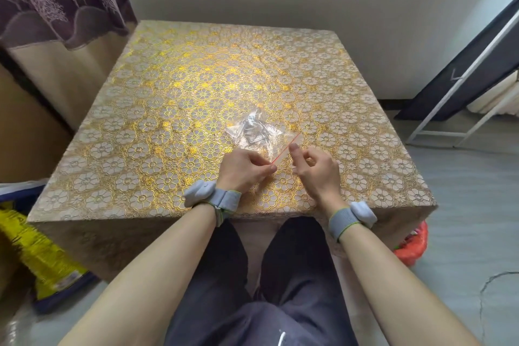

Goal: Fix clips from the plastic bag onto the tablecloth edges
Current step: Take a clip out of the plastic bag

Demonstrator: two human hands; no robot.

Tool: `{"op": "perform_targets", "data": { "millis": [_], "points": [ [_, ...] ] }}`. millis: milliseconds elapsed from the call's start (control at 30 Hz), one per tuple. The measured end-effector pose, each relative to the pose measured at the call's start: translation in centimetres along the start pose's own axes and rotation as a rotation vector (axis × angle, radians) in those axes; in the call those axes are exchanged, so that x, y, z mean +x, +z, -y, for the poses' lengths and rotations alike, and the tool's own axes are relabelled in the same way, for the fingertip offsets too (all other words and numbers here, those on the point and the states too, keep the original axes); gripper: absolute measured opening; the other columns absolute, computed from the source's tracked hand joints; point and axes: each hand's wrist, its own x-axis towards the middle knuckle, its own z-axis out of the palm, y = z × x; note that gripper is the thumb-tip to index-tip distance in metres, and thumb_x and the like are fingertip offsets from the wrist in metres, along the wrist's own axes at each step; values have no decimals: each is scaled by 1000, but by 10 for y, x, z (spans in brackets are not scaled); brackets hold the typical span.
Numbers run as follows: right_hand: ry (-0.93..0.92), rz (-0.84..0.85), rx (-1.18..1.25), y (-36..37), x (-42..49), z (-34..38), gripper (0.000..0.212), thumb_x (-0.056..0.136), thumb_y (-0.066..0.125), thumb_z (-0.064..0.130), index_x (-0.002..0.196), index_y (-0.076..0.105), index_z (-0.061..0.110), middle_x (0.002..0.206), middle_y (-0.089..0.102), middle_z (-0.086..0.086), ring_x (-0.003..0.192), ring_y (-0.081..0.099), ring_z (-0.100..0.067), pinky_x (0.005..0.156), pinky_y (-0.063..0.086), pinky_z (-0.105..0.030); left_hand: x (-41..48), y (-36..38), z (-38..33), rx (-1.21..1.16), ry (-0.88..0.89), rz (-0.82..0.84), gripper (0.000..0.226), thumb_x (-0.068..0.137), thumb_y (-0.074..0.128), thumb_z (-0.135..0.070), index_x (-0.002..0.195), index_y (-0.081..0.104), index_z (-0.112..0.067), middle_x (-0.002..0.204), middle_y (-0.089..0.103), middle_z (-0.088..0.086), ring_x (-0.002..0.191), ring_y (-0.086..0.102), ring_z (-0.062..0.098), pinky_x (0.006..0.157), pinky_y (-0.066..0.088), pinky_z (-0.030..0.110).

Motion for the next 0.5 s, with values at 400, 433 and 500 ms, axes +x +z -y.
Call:
{"op": "perform_targets", "data": {
  "millis": [400, 433, 500],
  "points": [
    [49, 85, -10, 1, 8, -6, 49, 88, 51, 66, 60, 63, 27, 87, 66, 16, 109, 49, -13, 81, 34, -32, -14, 2, -11, 337, 265, -28, 19, 85, 67, -46, 87, 74, -28, 79, 72, -16, 70, 64, 2, 66, 53, 27],
    [53, 91, 3, 1, 8, -6, 44, 89, 53, 60, 60, 62, 29, 89, 66, 15, 110, 49, -13, 82, 35, -33, -14, 2, -12, 360, 277, -18, 23, 87, 63, -50, 88, 74, -29, 80, 71, -16, 71, 63, 3, 64, 52, 27],
    [53, 92, 40, -1, 9, -6, 36, 87, 54, 55, 62, 62, 31, 93, 68, 11, 112, 50, -15, 85, 37, -34, -12, 2, -15, 364, 285, -9, 30, 88, 58, -55, 92, 73, -29, 83, 72, -16, 73, 64, 4, 62, 50, 26]
  ]
}}
